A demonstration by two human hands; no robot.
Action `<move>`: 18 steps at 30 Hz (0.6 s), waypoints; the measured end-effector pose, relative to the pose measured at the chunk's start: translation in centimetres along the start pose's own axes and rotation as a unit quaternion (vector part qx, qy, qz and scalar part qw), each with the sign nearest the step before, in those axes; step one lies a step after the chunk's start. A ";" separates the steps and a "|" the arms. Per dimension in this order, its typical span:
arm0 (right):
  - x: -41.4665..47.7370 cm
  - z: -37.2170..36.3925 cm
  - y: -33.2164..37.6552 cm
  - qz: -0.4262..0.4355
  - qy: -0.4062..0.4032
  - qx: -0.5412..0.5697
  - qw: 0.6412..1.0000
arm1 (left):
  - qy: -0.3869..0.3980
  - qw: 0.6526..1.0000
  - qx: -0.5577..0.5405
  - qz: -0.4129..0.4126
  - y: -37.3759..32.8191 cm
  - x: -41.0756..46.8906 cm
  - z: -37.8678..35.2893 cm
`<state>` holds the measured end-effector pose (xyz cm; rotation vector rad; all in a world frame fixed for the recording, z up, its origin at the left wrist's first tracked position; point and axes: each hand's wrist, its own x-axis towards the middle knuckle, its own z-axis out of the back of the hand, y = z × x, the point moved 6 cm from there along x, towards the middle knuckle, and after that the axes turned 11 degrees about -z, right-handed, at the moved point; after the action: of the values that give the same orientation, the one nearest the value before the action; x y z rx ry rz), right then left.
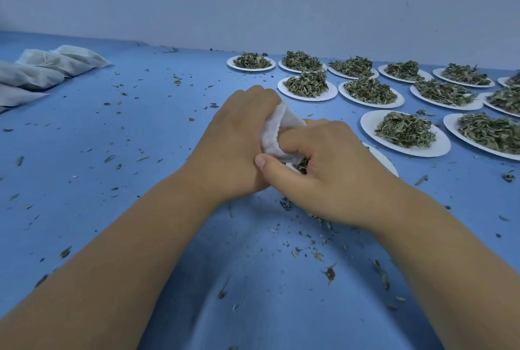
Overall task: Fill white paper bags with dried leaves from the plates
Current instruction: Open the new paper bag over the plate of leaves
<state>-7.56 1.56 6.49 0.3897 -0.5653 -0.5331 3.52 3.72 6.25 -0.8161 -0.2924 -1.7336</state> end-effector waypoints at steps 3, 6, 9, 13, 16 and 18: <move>0.0 0.1 -0.2 -0.017 -0.008 0.016 1.000 | -0.026 0.993 -0.104 0.047 0.8 -0.5 -0.1; 0.0 0.4 -0.6 -0.033 -0.015 0.058 0.998 | -0.033 0.992 -0.120 0.033 1.1 -1.0 -0.1; 0.1 0.4 -0.8 -0.039 0.001 0.059 0.997 | -0.041 0.993 -0.112 0.023 1.4 -1.0 -0.2; -0.3 1.5 -0.7 -0.039 -0.007 0.088 0.995 | -0.018 0.995 -0.087 0.041 2.0 -1.1 -1.0; 0.1 5.3 -2.3 -0.047 -0.101 0.110 0.988 | -0.024 0.996 -0.061 0.066 2.5 -1.1 -1.1; 1.0 6.1 -4.6 -0.096 -0.019 0.038 0.994 | -0.009 0.996 -0.048 0.077 2.8 -1.1 -1.2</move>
<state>-12.08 -3.88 9.42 0.5112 -0.5885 -0.7057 5.80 2.90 4.06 -0.9002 -0.1543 -1.6055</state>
